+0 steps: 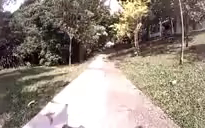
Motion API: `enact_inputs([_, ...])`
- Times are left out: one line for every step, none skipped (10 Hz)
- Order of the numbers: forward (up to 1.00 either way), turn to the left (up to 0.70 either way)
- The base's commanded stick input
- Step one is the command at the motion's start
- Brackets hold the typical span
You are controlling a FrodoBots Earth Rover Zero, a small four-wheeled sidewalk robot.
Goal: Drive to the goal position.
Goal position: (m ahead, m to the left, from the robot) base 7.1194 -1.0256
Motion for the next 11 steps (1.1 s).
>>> enact_inputs([0.70, 0.00])
enact_inputs([0.70, 0.00])
enact_inputs([0.70, 0.00])
enact_inputs([0.70, 0.00])
enact_inputs([0.70, 0.00])
enact_inputs([0.70, 0.00])
enact_inputs([0.70, 0.00])
enact_inputs([0.70, 0.00])
enact_inputs([0.70, 0.00])
enact_inputs([0.70, 0.00])
enact_inputs([0.70, 0.00])
